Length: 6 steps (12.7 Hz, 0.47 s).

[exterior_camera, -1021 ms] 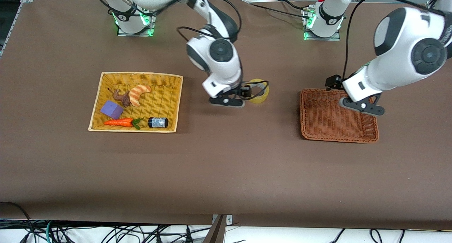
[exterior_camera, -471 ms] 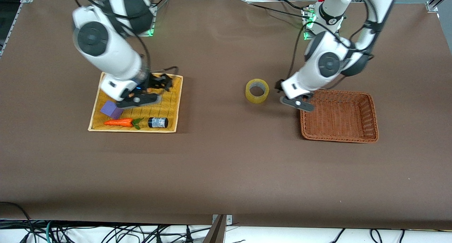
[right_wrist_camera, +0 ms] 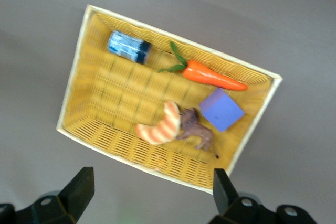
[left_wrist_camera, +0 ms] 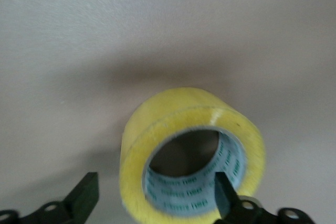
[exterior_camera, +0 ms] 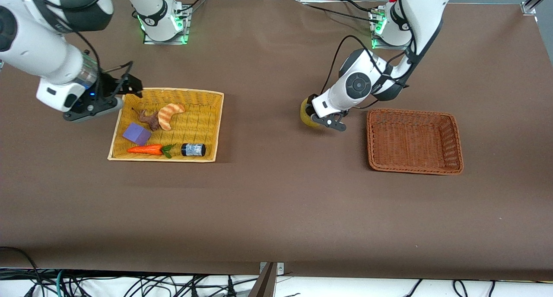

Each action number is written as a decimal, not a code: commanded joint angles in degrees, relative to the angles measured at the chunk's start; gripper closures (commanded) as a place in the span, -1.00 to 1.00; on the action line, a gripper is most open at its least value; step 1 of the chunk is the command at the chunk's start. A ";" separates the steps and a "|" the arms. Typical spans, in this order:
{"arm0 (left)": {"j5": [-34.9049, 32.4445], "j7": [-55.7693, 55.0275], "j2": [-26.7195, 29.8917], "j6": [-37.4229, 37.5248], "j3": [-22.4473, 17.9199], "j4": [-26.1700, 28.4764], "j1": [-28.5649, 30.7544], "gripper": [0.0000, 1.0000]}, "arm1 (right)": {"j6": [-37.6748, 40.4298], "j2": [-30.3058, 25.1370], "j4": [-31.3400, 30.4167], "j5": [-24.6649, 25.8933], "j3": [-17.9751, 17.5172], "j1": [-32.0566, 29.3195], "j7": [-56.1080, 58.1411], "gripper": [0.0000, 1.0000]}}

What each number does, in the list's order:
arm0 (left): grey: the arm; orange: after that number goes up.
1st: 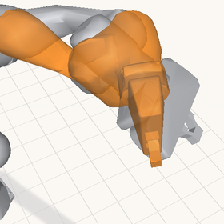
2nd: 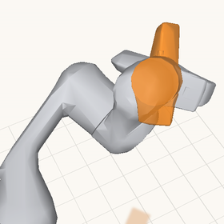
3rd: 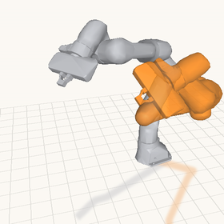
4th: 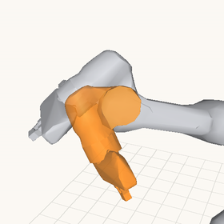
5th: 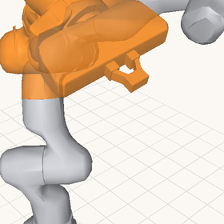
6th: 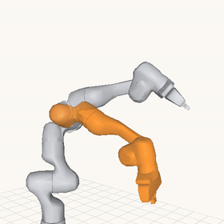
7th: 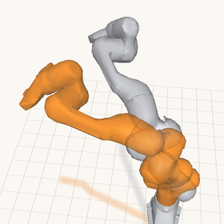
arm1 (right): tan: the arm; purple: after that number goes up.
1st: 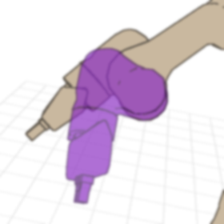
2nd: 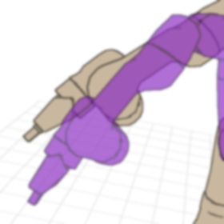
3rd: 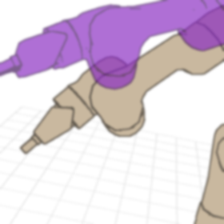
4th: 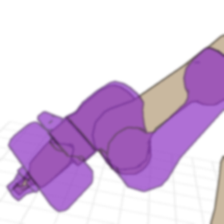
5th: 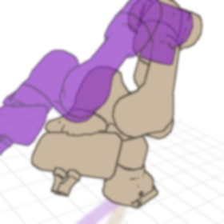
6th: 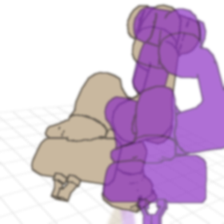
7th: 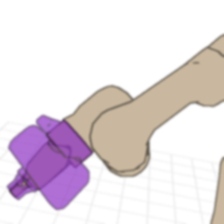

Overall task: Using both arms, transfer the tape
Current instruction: 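Grasp the tape roll with the left gripper and lift it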

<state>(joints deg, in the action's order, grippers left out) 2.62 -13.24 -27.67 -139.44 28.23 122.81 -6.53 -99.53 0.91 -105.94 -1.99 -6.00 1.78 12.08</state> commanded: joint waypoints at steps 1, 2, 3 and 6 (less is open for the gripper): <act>-4.98 -0.21 -1.24 -0.66 -0.37 -0.99 0.38 0.04 | -0.84 -1.61 -2.16 -0.12 0.64 -0.20 2.16 -1.00; -5.25 -0.21 -1.33 -0.66 -0.54 -1.25 0.38 0.62 | -1.28 -1.70 -2.60 -0.12 0.64 -0.11 2.08 -1.00; -5.26 -0.21 -1.24 -0.58 -0.55 -1.26 0.47 0.99 | -1.46 -1.70 -2.86 -0.03 0.64 -0.11 2.07 -1.00; -5.26 -0.38 -0.89 1.97 -0.72 -1.87 1.60 1.00 | -1.46 -1.79 -2.95 -0.03 0.64 -0.02 1.81 -1.00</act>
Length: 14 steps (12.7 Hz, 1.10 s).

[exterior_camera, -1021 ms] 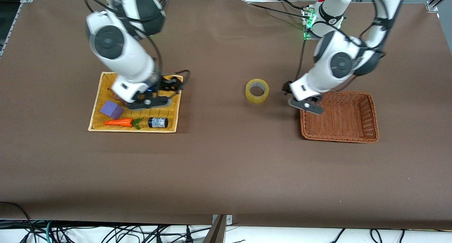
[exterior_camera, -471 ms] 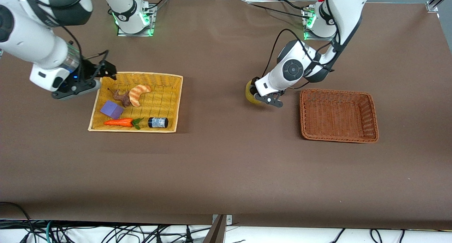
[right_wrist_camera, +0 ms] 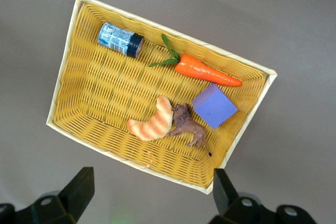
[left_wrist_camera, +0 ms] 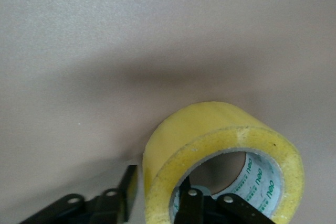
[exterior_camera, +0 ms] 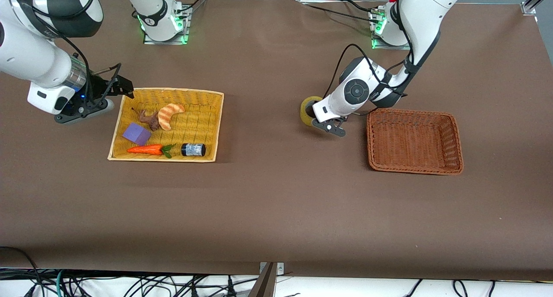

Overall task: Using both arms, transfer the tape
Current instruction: 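Grasp the tape roll with the left gripper and lift it, then lower the tape into the wicker basket and open the left gripper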

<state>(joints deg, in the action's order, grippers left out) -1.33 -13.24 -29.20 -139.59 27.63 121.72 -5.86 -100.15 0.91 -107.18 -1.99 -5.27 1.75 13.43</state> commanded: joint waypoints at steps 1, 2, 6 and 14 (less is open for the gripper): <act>-1.31 -0.47 1.08 3.26 -0.12 -1.22 1.20 1.00 | -0.84 -1.79 -1.71 -0.03 -0.09 -0.08 0.46 -1.00; -1.31 -0.47 3.26 7.71 -0.12 -3.05 1.99 1.00 | -0.84 -1.79 -1.71 -0.03 -0.09 -0.08 0.46 -1.00; -2.35 0.49 5.48 38.56 -0.12 -22.28 9.09 1.00 | -0.75 -1.87 -1.71 -0.03 -0.09 -0.08 0.72 -1.00; -15.46 22.12 -2.70 29.56 -0.04 -19.78 25.99 1.00 | -0.84 -1.87 -2.15 -0.03 -0.09 -0.08 0.64 -1.00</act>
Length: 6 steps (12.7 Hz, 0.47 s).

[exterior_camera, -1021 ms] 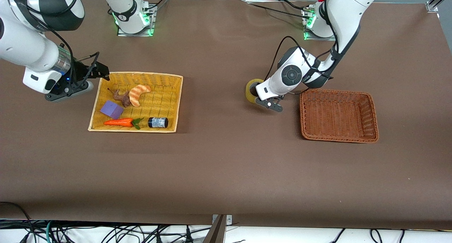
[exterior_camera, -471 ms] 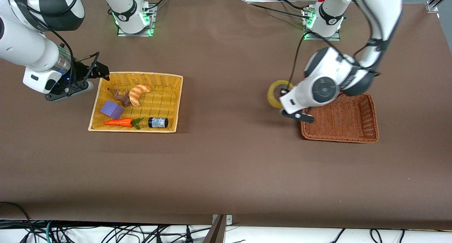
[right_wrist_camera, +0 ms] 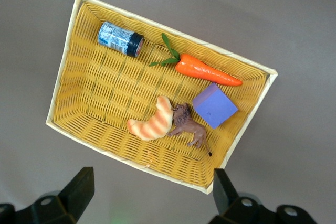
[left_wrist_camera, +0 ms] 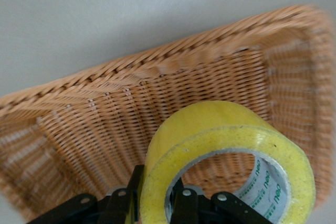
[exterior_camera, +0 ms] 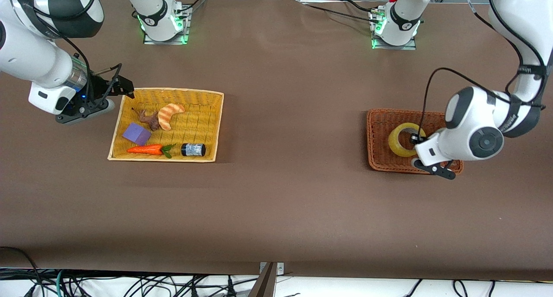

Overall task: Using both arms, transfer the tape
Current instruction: 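Lower the tape into the wicker basket and open the left gripper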

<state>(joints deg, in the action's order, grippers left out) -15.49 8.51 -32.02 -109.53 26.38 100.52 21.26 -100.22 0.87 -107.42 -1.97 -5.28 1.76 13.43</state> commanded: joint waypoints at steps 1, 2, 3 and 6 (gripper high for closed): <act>-1.73 0.37 -0.41 -3.04 1.13 2.83 -1.05 0.95 | -0.76 -1.83 -1.91 0.04 -0.08 -0.09 0.64 -1.00; -2.78 0.28 -0.59 -5.67 1.21 4.24 -1.05 0.10 | -0.76 -1.83 -1.91 0.04 -0.08 -0.09 0.64 -1.00; -3.05 0.28 -0.59 -5.96 1.30 4.16 -1.05 -0.99 | -0.76 -1.83 -1.91 0.04 -0.08 -0.09 0.64 -1.00; 1.57 -0.59 8.86 -1.14 4.89 2.32 -0.35 -1.00 | -0.76 -1.83 -1.74 0.12 -0.08 -0.09 0.72 -1.00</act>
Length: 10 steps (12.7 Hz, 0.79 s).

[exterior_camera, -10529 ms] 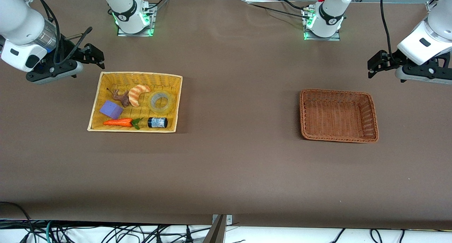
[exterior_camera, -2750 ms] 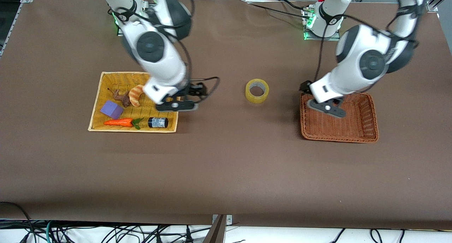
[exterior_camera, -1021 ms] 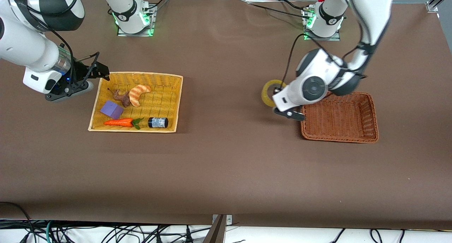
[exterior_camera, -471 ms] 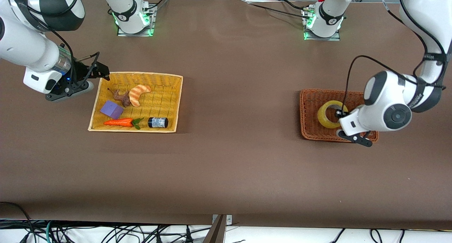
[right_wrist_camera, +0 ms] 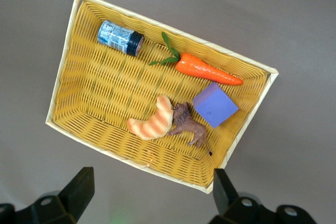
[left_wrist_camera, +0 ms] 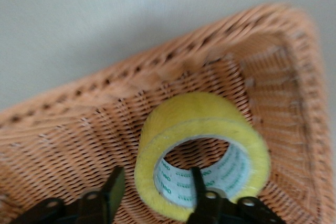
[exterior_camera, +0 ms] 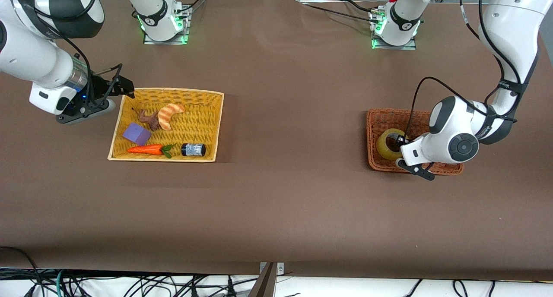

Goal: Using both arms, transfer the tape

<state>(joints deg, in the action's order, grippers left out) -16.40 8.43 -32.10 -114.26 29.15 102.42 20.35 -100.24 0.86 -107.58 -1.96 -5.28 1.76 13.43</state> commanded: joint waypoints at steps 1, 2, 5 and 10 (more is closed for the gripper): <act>8.17 -1.74 13.60 3.95 2.31 0.15 0.74 -1.00 | -0.75 -1.92 -1.41 0.90 -0.08 -0.09 0.72 -1.00; 9.01 -1.23 16.95 4.65 2.31 -0.02 0.91 -1.00 | -1.01 -2.00 -1.15 1.86 -0.17 0.00 0.37 -1.00; 10.51 -1.31 24.00 16.11 0.74 -10.26 0.13 -1.00 | -0.92 -3.06 -0.10 1.52 -0.34 -0.09 -0.07 -1.00; 21.33 -5.54 31.05 17.75 -22.73 -9.97 -17.53 -1.00 | -1.01 -3.15 1.31 1.26 -0.43 -0.09 -0.25 -1.00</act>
<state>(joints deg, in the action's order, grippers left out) 3.46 3.28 -0.35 -96.10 10.28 90.46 6.72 -100.98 -1.65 -106.53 -0.87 -5.43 1.76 13.40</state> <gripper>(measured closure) 0.000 0.000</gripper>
